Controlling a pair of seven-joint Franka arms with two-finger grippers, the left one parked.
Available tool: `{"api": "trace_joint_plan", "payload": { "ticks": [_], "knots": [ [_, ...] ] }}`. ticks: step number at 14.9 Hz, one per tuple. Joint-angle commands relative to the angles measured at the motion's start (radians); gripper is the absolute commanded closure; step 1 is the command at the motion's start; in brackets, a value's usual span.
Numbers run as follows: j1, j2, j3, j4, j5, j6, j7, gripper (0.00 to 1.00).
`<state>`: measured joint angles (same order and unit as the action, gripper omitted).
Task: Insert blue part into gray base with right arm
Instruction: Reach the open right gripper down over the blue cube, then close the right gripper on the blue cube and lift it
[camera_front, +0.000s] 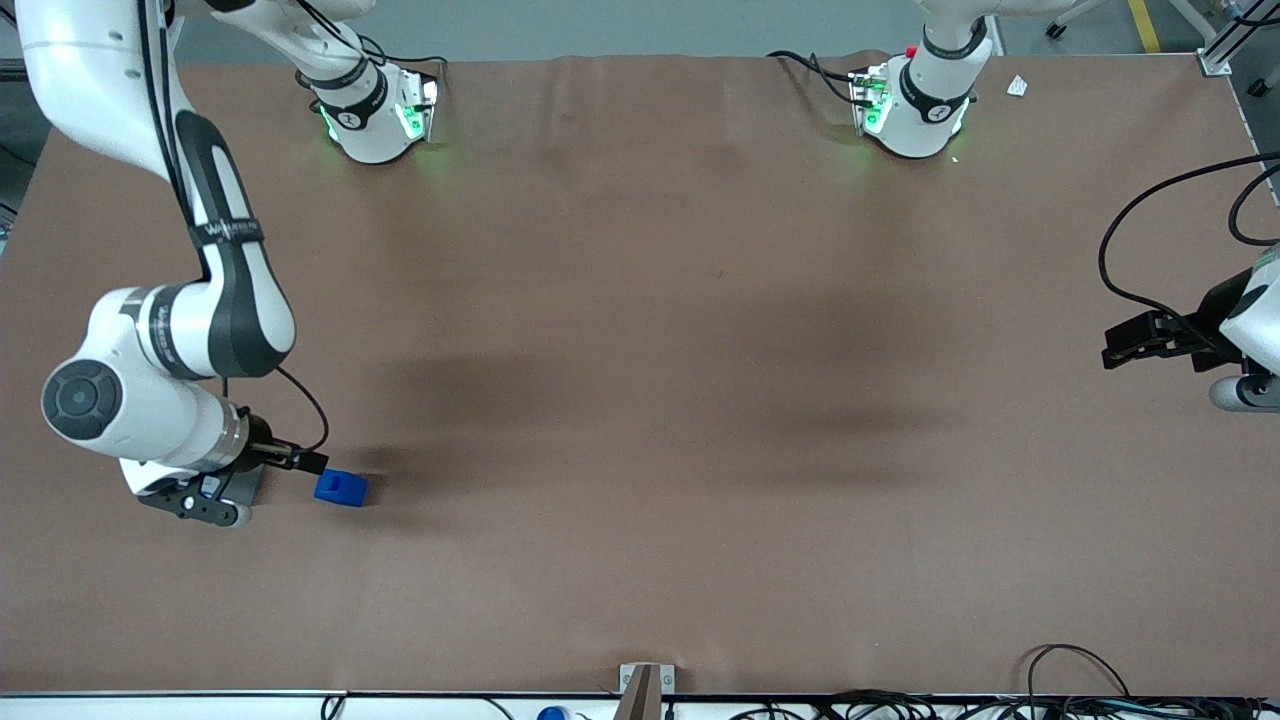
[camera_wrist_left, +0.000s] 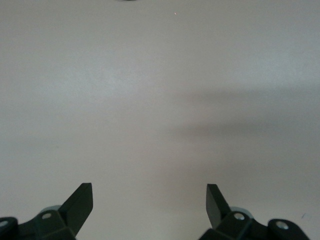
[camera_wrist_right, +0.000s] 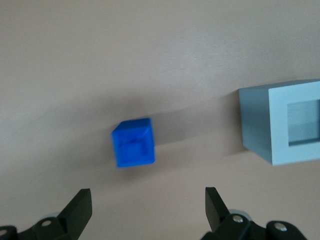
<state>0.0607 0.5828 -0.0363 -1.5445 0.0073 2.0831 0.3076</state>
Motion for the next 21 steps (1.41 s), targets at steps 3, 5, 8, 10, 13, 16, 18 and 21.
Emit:
{"api": "trace_joint_plan", "payload": {
  "ticks": [3, 5, 8, 10, 13, 16, 18, 21],
  "knots": [
    [-0.006, 0.043, 0.009, 0.007, 0.03, 0.014, 0.004, 0.0],
    [0.001, 0.057, 0.009, 0.007, 0.03, 0.031, -0.007, 0.0],
    [0.008, 0.075, 0.009, 0.009, 0.02, 0.041, -0.018, 0.0],
    [0.027, 0.078, 0.009, 0.003, 0.017, 0.074, -0.036, 0.0],
    [0.036, 0.088, 0.007, 0.001, -0.01, 0.104, -0.051, 0.0],
    [0.036, 0.103, 0.007, -0.012, -0.018, 0.156, -0.117, 0.0],
    [0.036, 0.104, 0.007, -0.037, -0.02, 0.201, -0.145, 0.0],
    [0.048, 0.114, 0.007, -0.046, -0.018, 0.223, -0.136, 0.0]
  ]
}}
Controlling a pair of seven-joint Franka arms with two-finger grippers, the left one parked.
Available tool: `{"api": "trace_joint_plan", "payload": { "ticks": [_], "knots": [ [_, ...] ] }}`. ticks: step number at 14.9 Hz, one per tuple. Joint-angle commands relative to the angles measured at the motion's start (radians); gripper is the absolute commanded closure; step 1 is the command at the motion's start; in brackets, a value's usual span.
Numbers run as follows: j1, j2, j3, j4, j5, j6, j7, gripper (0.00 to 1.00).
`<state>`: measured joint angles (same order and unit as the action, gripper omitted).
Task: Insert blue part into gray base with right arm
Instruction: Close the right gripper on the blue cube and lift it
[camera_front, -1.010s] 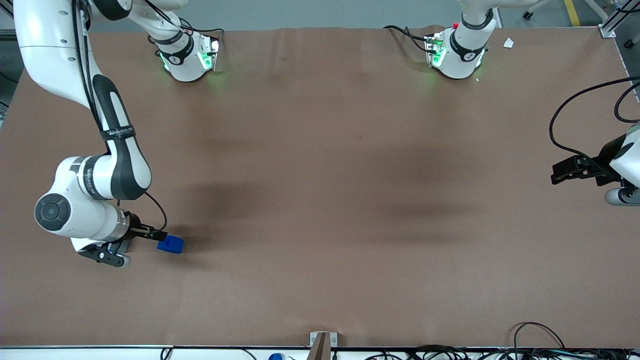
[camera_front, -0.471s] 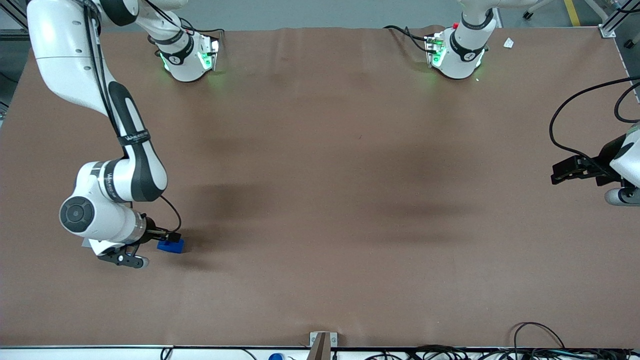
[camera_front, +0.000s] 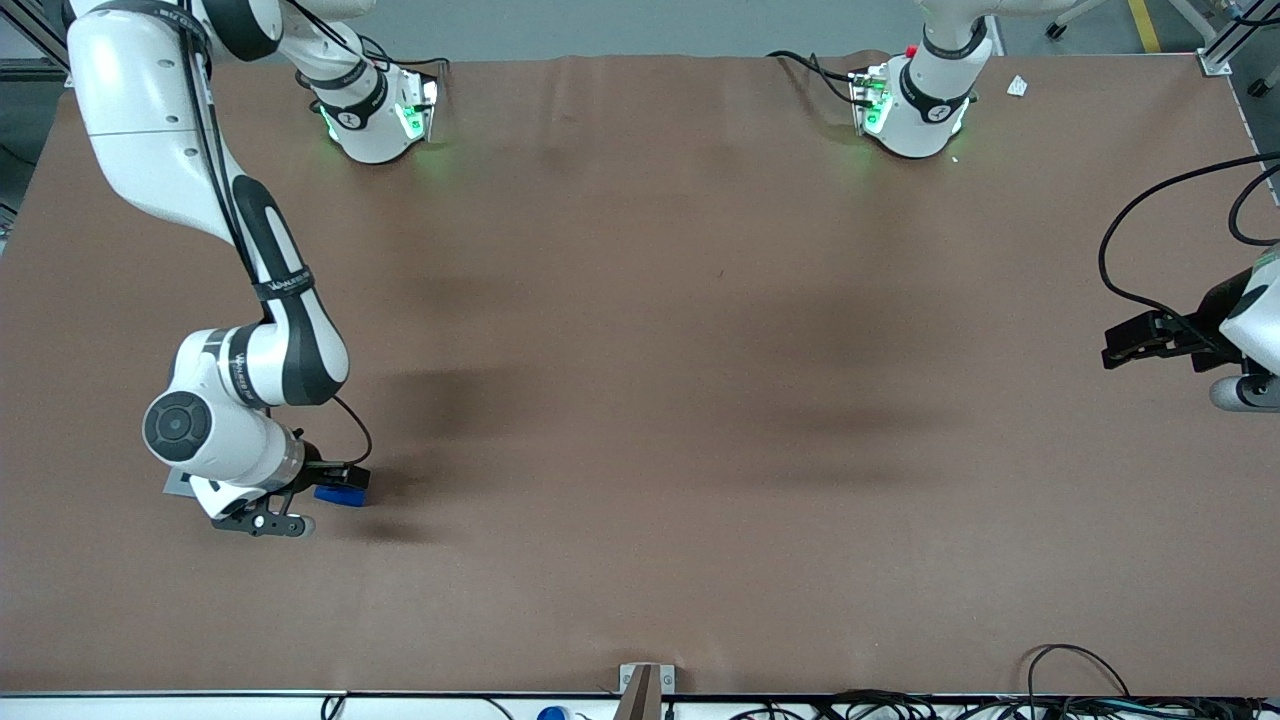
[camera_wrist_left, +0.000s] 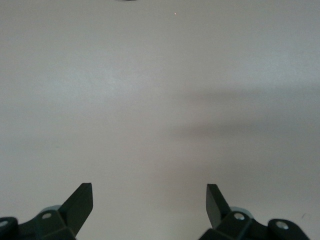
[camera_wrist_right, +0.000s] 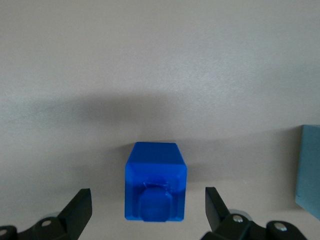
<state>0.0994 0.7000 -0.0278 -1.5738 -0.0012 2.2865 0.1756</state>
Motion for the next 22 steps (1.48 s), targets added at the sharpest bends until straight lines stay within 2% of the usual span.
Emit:
{"api": "trace_joint_plan", "payload": {
  "ticks": [1, 2, 6, 11, 12, 13, 15, 16, 17, 20, 22],
  "knots": [
    [0.008, -0.004, -0.001, -0.017, -0.01, 0.014, -0.001, 0.0],
    [0.005, 0.001, -0.001, -0.014, -0.005, 0.013, 0.004, 0.0],
    [-0.015, 0.003, -0.001, -0.009, 0.001, 0.01, 0.001, 0.35],
    [-0.01, 0.003, 0.0, -0.009, 0.004, 0.01, 0.01, 0.48],
    [-0.009, 0.003, -0.001, -0.009, 0.004, 0.01, 0.013, 0.54],
    [-0.009, 0.003, 0.0, -0.008, 0.004, 0.01, 0.013, 0.64],
    [-0.013, 0.003, 0.0, -0.008, 0.006, 0.008, 0.008, 0.77],
    [-0.017, 0.0, 0.0, -0.006, 0.007, 0.005, 0.007, 0.93],
    [-0.018, -0.008, 0.0, -0.002, 0.007, -0.019, 0.005, 0.99],
    [-0.072, -0.019, -0.001, 0.127, 0.007, -0.24, 0.008, 1.0],
    [-0.116, -0.042, -0.004, 0.201, 0.004, -0.335, 0.005, 1.0]
  ]
}}
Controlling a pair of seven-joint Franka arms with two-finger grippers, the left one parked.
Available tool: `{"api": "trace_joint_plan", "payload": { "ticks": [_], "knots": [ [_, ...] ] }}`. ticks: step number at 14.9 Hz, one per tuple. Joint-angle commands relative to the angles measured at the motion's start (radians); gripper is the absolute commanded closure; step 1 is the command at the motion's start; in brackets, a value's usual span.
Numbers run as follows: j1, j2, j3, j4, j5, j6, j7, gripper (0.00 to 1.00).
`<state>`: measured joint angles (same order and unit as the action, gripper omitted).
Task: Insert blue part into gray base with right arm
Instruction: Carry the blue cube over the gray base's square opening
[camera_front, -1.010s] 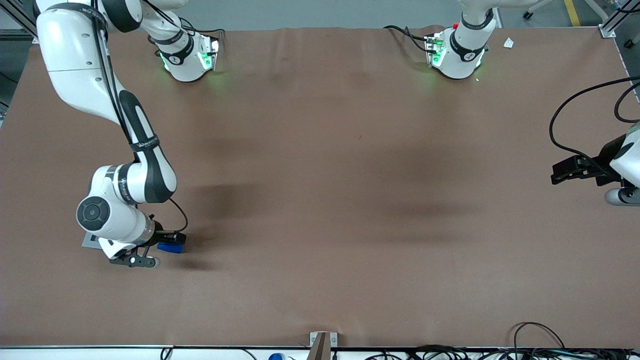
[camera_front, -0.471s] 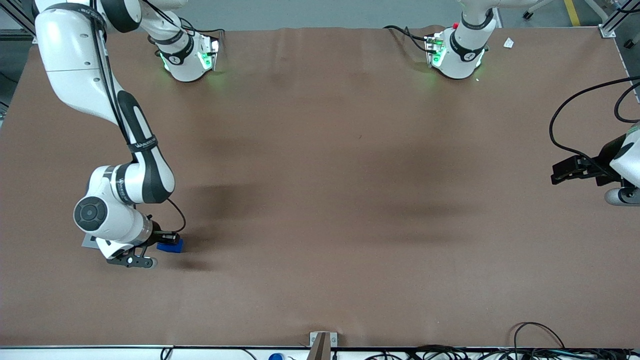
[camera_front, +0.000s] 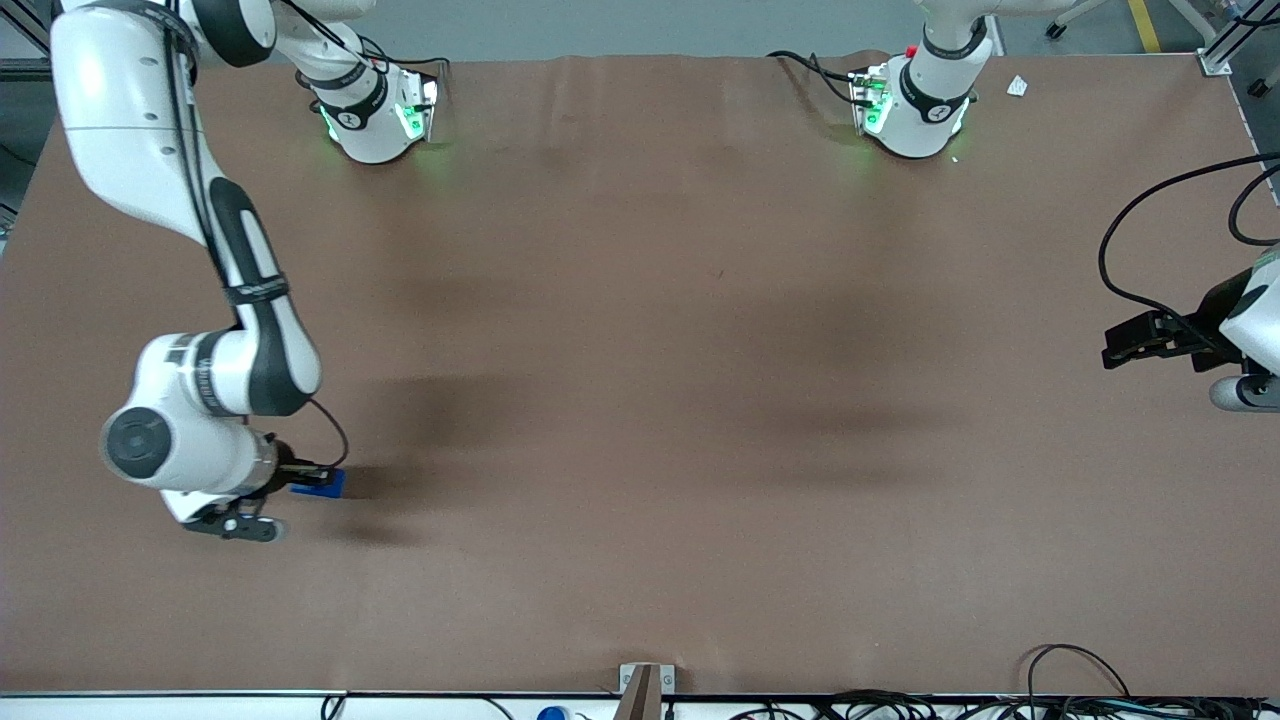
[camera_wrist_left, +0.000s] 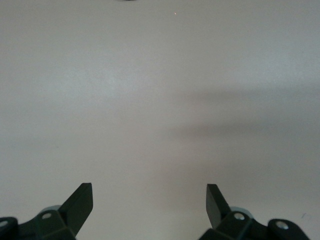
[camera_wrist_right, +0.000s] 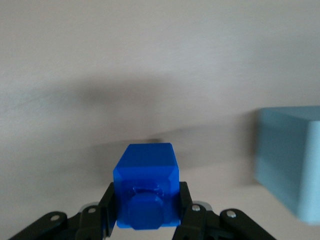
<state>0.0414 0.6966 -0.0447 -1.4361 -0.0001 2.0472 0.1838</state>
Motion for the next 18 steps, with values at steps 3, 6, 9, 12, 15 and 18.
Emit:
{"api": "trace_joint_plan", "payload": {
  "ticks": [3, 6, 9, 12, 15, 18],
  "knots": [
    [-0.122, -0.046, 0.013, 0.085, -0.014, -0.107, -0.038, 1.0],
    [-0.19, -0.045, 0.013, 0.086, -0.012, -0.104, -0.196, 1.0],
    [-0.216, -0.045, 0.013, 0.079, -0.006, -0.094, -0.268, 1.0],
    [-0.23, -0.045, 0.013, 0.054, 0.002, -0.093, -0.27, 1.0],
    [-0.233, -0.084, 0.013, -0.012, 0.003, -0.053, -0.27, 1.0],
    [-0.235, -0.095, 0.013, -0.043, 0.003, -0.03, -0.274, 1.0]
  ]
}}
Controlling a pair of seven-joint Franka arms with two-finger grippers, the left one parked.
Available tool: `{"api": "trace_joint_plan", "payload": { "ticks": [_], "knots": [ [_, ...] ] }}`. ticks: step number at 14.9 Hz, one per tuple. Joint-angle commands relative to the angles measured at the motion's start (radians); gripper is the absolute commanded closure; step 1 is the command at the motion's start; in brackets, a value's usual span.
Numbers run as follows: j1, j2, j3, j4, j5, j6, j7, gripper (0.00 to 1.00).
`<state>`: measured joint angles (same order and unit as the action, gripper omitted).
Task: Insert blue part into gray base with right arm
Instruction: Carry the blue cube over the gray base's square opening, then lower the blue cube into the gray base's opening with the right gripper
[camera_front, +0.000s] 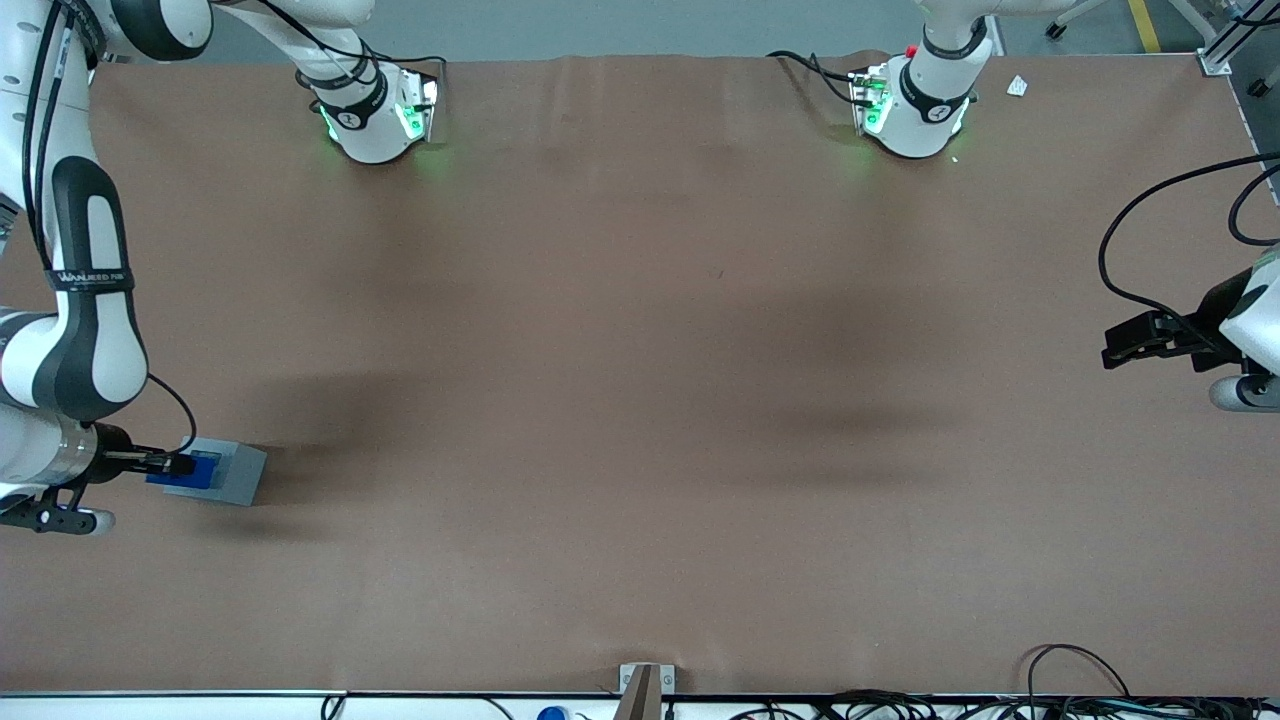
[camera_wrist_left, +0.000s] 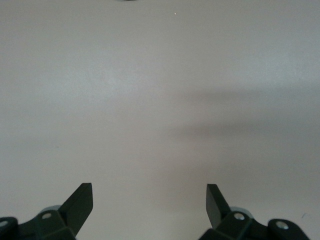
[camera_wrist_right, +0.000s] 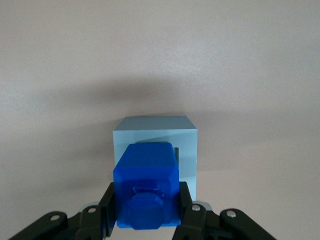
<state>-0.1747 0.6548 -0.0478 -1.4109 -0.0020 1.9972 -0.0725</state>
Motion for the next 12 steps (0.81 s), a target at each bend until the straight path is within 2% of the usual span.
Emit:
{"api": "trace_joint_plan", "payload": {
  "ticks": [1, 12],
  "knots": [
    [-0.02, -0.053, 0.016, -0.071, 0.005, 0.021, -0.018, 1.0],
    [-0.032, -0.078, 0.019, -0.128, 0.007, 0.063, -0.018, 1.0]
  ]
}}
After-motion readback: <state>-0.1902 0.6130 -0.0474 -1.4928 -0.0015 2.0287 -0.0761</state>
